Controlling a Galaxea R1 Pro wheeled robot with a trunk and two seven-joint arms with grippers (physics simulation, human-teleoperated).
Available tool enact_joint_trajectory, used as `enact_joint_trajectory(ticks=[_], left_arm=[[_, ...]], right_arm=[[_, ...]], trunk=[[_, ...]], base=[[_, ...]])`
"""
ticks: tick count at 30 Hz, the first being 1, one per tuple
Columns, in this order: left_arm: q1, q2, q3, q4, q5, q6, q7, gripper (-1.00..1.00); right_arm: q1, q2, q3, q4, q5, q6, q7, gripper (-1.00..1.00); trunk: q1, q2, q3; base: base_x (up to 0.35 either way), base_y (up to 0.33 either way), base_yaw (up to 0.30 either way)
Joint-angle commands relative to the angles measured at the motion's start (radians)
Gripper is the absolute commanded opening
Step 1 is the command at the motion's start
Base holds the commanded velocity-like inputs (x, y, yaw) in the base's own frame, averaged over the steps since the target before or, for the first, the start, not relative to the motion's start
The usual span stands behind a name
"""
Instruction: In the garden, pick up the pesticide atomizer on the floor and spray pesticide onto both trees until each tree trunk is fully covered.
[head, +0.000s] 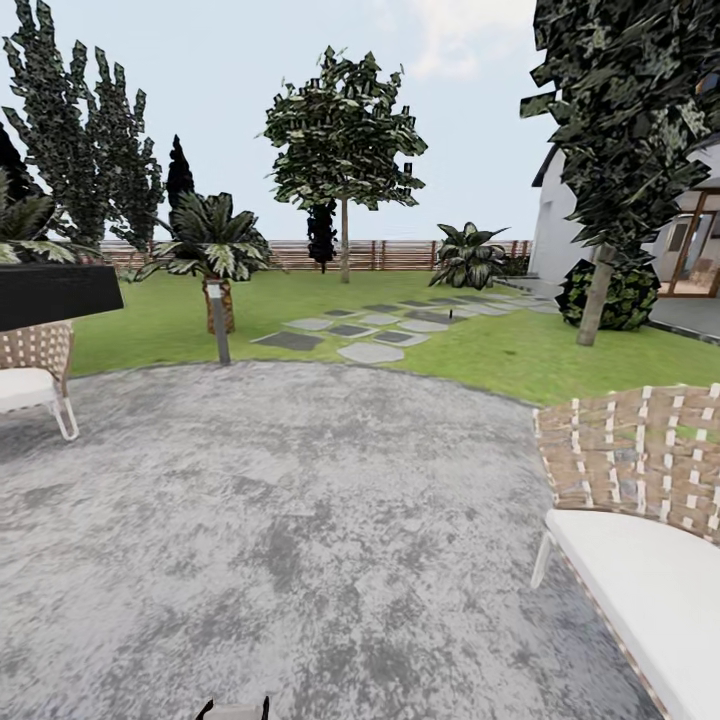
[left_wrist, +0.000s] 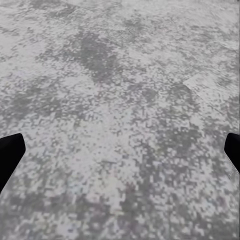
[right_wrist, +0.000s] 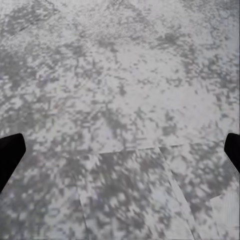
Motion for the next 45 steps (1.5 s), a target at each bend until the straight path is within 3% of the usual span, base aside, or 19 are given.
enact_joint_trajectory(ticks=[1, 45], left_arm=[[0.000, 0.000, 0.000, 0.001, 0.004, -0.003, 0.000, 1.00], [0.000, 0.000, 0.000, 0.001, 0.003, -0.003, 0.000, 1.00]], right_arm=[[-0.001, 0.000, -0.002, 0.001, -0.002, -0.003, 0.002, 1.00], [-0.001, -0.004, 0.000, -0.013, -0.004, -0.004, 0.008, 1.00]], trunk=[[0.000, 0.000, -0.001], [0.000, 0.000, -0.001]], base=[[0.325, -0.007, 0.000], [0.327, 0.000, 0.000]])
